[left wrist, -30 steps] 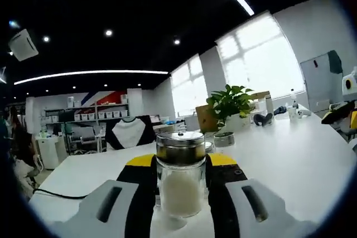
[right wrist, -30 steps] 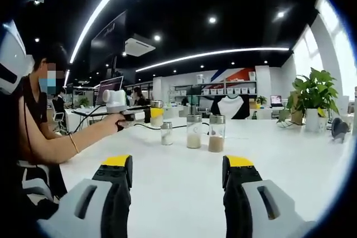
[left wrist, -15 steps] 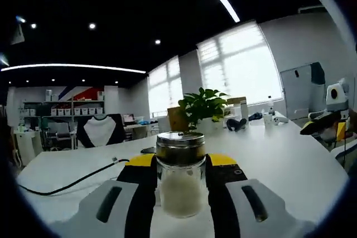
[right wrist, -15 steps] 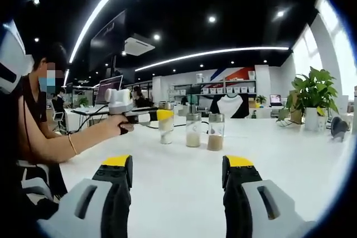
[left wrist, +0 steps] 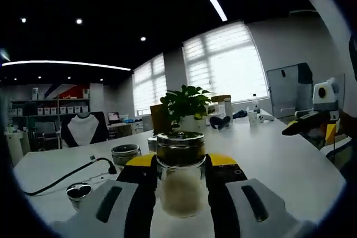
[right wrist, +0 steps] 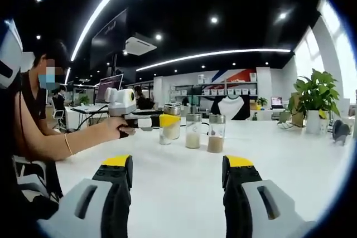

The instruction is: Rotate the seasoning bottle until the label or dispensing opening points toward the visible target arrow and the bottle remains upright within the marked orientation range

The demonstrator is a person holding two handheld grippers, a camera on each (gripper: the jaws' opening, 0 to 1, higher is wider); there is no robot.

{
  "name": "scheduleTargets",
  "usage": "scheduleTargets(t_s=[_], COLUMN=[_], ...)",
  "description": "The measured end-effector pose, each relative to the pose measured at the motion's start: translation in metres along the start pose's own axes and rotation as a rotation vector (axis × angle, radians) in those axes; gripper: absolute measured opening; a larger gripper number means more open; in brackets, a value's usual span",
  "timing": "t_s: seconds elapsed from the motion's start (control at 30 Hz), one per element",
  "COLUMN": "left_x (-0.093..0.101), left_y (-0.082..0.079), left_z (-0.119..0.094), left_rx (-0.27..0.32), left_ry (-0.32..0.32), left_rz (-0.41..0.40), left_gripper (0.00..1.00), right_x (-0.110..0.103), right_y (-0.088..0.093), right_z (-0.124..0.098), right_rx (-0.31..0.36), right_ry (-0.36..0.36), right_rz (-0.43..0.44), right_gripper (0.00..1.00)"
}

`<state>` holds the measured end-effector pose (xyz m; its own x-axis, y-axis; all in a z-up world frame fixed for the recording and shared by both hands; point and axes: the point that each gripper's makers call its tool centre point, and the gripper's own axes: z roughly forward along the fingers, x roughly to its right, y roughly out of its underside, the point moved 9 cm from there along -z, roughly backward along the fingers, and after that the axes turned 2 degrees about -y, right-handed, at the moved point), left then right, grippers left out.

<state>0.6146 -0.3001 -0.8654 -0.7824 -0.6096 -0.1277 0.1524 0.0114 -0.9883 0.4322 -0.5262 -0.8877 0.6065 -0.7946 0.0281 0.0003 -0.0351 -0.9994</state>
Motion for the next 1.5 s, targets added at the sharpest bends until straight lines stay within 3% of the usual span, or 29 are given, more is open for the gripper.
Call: scheduleTargets(t_s=[0.63,0.73,0.93,1.1,1.2,1.37,1.43,1.5], left_x=[0.009,0.014,0.028,0.037,0.039,0.042,0.046,0.049], left_y=[0.001,-0.002,-0.003,-0.002,-0.001,-0.004,-0.006,-0.008], left_z=[0.001,0.002,0.006,0.01,0.01,0.009,0.007,0.006], left_rx=[0.012,0.007,0.008,0.01,0.017,0.025,0.039,0.045], left_ry=[0.071,0.121,0.202,0.232,0.248,0.276,0.349,0.366], left_rz=[-0.015,0.027,0.03,0.022,0.002,-0.002,0.025,0.002], left_gripper=[0.36,0.36,0.36,0.36,0.36,0.36,0.36,0.36], right_x=[0.0,0.001,0.003,0.001,-0.003,-0.005,-0.003,-0.001], right_y=[0.004,0.006,0.007,0.008,0.009,0.008,0.007,0.007], right_z=[0.033,0.035,0.042,0.056,0.064,0.072,0.074,0.076], right_rx=[0.007,0.006,0.018,0.018,0.036,0.032,0.033,0.036], right_ry=[-0.073,-0.079,-0.082,-0.101,-0.131,-0.146,-0.139,-0.136], right_rz=[-0.016,-0.008,0.003,-0.013,0.044,0.033,0.031,0.032], right_gripper=[0.64,0.64,0.61,0.6,0.6,0.59,0.59,0.59])
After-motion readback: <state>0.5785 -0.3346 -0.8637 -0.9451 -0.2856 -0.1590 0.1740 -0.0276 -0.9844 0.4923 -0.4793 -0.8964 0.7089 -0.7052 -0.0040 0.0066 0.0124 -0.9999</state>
